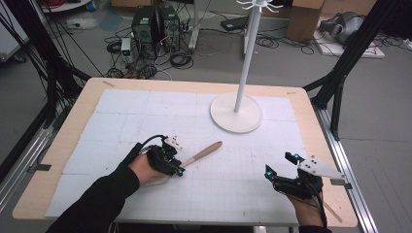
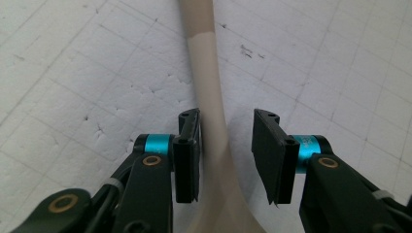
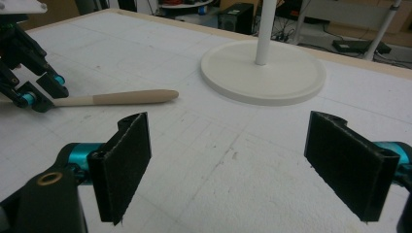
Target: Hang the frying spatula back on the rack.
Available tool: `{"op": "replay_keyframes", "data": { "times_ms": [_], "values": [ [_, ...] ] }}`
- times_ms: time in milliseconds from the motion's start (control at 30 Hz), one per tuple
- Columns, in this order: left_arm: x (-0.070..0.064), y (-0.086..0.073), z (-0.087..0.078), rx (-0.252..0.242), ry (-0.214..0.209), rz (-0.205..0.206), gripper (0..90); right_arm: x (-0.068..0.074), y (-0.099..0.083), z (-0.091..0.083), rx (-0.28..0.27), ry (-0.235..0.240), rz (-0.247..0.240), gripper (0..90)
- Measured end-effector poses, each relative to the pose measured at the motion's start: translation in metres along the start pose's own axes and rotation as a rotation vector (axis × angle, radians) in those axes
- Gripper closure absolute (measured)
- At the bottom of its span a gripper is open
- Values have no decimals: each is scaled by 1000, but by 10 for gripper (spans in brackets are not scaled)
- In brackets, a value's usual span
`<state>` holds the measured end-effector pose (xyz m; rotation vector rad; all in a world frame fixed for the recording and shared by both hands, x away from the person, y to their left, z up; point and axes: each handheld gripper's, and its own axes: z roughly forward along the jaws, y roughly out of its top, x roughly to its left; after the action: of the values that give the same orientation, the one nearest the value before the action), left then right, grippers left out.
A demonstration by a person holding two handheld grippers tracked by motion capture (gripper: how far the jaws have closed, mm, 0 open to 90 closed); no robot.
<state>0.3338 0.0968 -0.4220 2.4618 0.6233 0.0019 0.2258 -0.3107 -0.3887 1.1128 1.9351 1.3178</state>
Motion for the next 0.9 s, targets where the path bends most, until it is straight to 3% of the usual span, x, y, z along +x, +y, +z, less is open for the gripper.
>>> {"op": "replay_keyframes", "data": {
  "times_ms": [400,900],
  "values": [
    [-4,0,0,2,25,8,699,0,0,0,-4,7,4,159],
    [-14,4,3,29,116,22,753,0,0,1,6,15,0,159]
  ]
}}
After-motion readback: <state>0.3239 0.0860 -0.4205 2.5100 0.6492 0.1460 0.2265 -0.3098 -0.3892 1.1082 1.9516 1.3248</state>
